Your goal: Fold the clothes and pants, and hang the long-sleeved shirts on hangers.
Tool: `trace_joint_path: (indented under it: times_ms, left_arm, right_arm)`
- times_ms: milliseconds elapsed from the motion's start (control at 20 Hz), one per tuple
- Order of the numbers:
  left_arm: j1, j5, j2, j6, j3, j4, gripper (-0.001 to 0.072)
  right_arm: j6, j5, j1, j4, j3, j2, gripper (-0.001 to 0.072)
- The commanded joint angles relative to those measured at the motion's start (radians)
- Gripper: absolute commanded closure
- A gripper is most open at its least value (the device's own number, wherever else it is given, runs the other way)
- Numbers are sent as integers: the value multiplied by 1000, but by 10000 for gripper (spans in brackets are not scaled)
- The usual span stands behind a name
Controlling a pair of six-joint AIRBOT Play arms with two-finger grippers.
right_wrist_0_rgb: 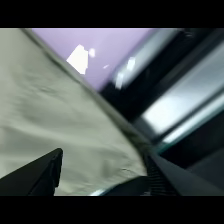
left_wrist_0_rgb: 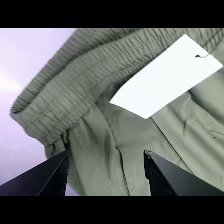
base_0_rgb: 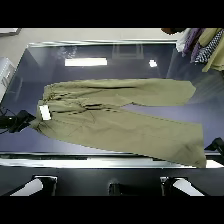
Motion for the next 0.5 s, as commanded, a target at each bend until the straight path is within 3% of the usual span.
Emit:
trace_joint_path:
  times_ms: [0,250,450]
  left_arm:
    - [-35,-5,1,-1,-2,26,180]
    - [-35,-5,0,-1,-2,26,180]
    - [-35,-5,0,-1,-2,26,180]
  right_arm:
    - [-12,-1,-4,-104,-22,4,115]
    - [0,-39,-4,-84,-82,4,116]
    - [-30,-124,-4,35,-158,4,120]
